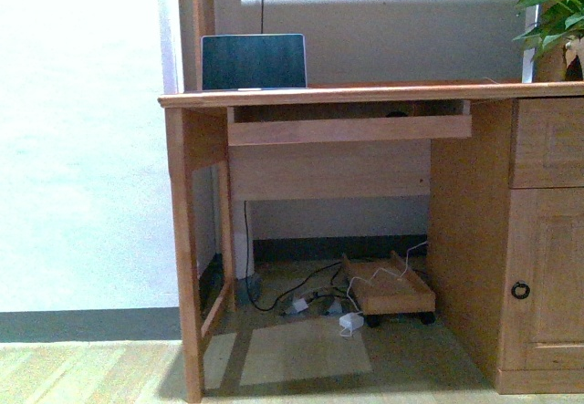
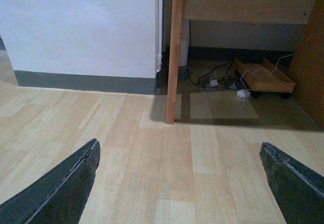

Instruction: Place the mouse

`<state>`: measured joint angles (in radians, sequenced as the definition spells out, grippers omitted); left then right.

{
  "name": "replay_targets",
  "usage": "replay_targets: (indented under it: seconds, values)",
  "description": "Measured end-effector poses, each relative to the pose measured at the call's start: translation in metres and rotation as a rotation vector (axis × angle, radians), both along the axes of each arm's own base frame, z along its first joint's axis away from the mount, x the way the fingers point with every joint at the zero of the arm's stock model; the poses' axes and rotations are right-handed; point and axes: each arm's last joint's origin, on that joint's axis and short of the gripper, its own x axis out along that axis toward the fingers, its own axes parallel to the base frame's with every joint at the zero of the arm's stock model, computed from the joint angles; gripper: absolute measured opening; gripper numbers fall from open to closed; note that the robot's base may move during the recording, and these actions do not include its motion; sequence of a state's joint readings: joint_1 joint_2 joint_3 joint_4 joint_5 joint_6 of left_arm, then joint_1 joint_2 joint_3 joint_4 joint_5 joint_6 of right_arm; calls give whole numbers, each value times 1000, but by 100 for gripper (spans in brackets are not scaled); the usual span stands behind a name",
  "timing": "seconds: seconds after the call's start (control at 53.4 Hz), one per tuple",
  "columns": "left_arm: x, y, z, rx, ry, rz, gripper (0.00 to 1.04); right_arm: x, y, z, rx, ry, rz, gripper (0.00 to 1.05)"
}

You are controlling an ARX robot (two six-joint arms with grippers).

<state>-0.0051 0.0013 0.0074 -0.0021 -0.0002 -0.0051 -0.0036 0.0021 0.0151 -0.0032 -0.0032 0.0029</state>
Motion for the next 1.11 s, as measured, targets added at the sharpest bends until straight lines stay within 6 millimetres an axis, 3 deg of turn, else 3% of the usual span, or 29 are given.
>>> replay_targets:
  seconds: [1.105]
  values:
    - [0, 0, 0, 0, 0, 0, 97, 0, 0, 0, 0, 0, 0, 97]
